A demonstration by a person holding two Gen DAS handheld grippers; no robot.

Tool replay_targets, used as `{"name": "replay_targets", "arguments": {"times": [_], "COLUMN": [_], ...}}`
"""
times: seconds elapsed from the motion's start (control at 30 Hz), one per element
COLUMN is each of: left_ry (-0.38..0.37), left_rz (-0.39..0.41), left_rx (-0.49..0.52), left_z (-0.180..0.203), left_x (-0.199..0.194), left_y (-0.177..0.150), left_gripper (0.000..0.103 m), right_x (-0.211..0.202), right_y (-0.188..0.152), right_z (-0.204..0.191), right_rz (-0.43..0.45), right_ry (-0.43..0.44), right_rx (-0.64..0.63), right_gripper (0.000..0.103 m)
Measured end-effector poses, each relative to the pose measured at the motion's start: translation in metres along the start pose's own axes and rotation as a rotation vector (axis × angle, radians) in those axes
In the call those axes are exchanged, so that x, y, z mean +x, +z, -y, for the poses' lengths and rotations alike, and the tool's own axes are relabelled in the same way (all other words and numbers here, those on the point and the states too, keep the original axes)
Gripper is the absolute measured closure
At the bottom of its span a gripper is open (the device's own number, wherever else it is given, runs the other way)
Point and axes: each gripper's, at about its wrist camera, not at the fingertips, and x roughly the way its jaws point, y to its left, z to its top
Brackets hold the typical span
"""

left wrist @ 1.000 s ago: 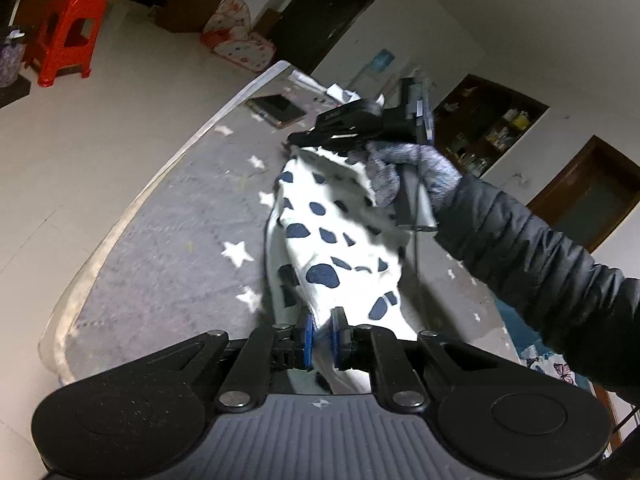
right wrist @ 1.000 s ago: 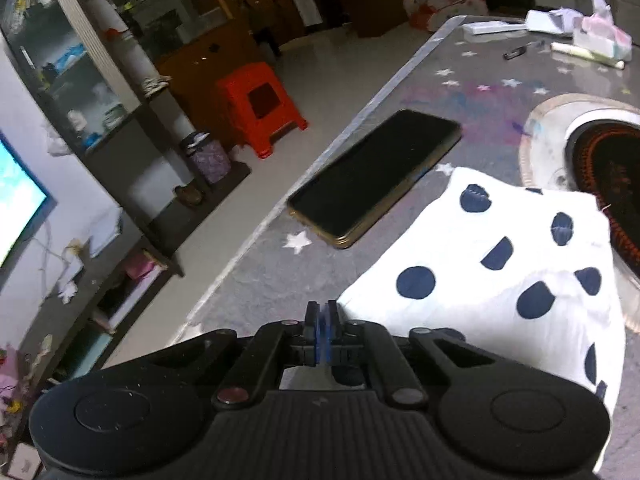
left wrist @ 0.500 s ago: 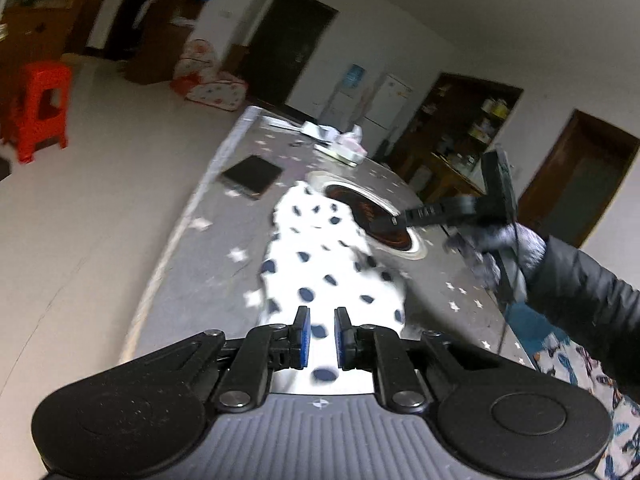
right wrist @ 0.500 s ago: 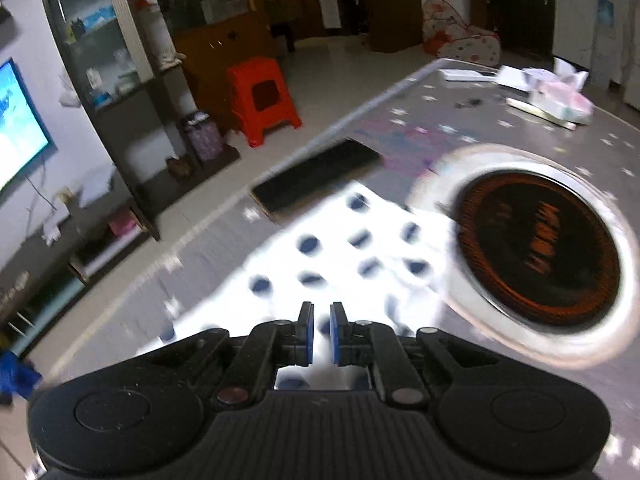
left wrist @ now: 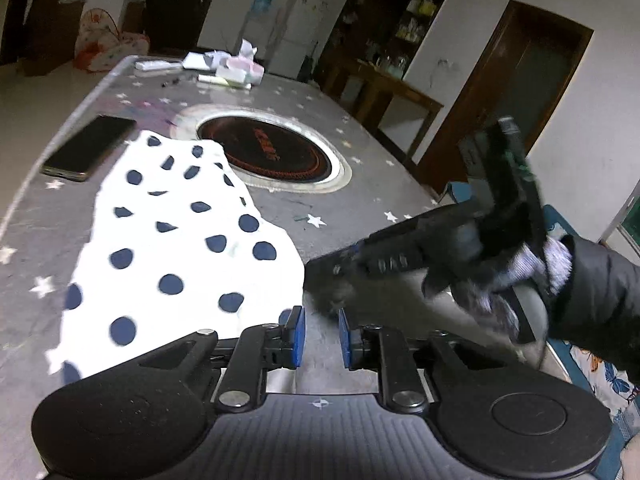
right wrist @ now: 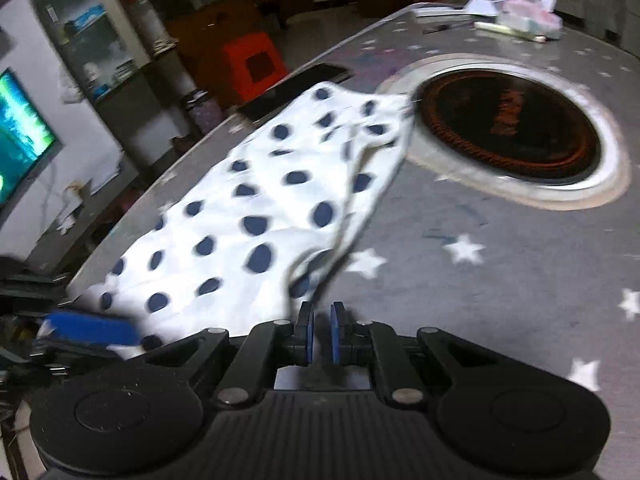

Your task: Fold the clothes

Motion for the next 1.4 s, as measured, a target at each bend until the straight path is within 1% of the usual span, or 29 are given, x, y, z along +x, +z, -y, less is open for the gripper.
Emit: {"name": "replay_targets", "arguments": {"times": [0.07,0.2,0.27,0.3,0.37,0.43,0.6,0.63,0.67,0.77,0.87,0.93,1.2,1.23,1.27,1.3,1.33,1.4], "left_ry": [0.028,0.063,0.069,0.071,0.080,0.089,0.086,0.085,0.084,0.082,0.083,0.084,0.078,0.077,0.076,0.074,0.072,0.068], "left_rz": [-0.018,-0.036,-0.043,-0.046,-0.049,-0.053,-0.056,-0.056,-0.056,-0.056,-0.056,-0.057,-0.055,-0.055,-0.056,-0.056,-0.056,-0.055], "left_rx": [-0.037,-0.102,-0.124,-0.135,-0.156,-0.170,-0.176,-0.175,-0.174,-0.175,-0.174,-0.172,-0.172,-0.173,-0.174,-0.176,-0.178,-0.183], "left_z": [-0.010,-0.030,-0.037,-0.041,-0.047,-0.052,-0.057,-0.057,-0.057,-0.057,-0.057,-0.057,-0.058,-0.058,-0.058,-0.059,-0.059,-0.060], "left_x": [0.012,0.017,0.017,0.016,0.016,0.018,0.021,0.021,0.022,0.022,0.022,0.023,0.023,0.023,0.023,0.023,0.024,0.023], "left_y": [0.003,0.001,0.000,-0.001,-0.002,-0.003,-0.005,-0.005,-0.005,-0.005,-0.005,-0.005,-0.005,-0.005,-0.005,-0.005,-0.005,-0.005], "left_gripper": [0.085,0.086,0.086,0.086,0.086,0.086,0.085,0.084,0.084,0.084,0.084,0.084,0.084,0.084,0.084,0.084,0.084,0.084], "right_x": [-0.003,-0.012,-0.021,-0.024,-0.028,-0.030,-0.025,-0.023,-0.021,-0.014,-0.012,-0.012,-0.001,-0.003,-0.005,-0.008,-0.010,-0.015], "right_y": [0.002,0.008,0.012,0.013,0.012,0.004,-0.021,-0.025,-0.028,-0.034,-0.035,-0.035,-0.034,-0.034,-0.034,-0.034,-0.034,-0.035], "right_z": [-0.006,-0.015,-0.016,-0.015,-0.012,-0.005,0.010,0.010,0.009,0.000,-0.010,-0.015,-0.011,-0.011,-0.011,-0.011,-0.011,-0.011], "right_rz": [0.026,0.092,0.136,0.150,0.165,0.161,0.111,0.103,0.096,0.103,0.141,0.159,0.155,0.152,0.148,0.145,0.141,0.134], "right_ry": [0.044,0.141,0.192,0.198,0.191,0.173,0.128,0.129,0.129,0.115,0.077,0.073,0.087,0.085,0.084,0.082,0.081,0.078], "right_rx": [-0.006,-0.004,0.004,0.005,0.012,0.033,0.043,0.039,0.033,-0.017,-0.059,-0.088,-0.102,-0.106,-0.111,-0.115,-0.119,-0.128], "right_gripper": [0.094,0.094,0.087,0.087,0.087,0.087,0.086,0.083,0.076,0.075,0.075,0.075,0.071,0.072,0.084,0.092,0.097,0.098]}}
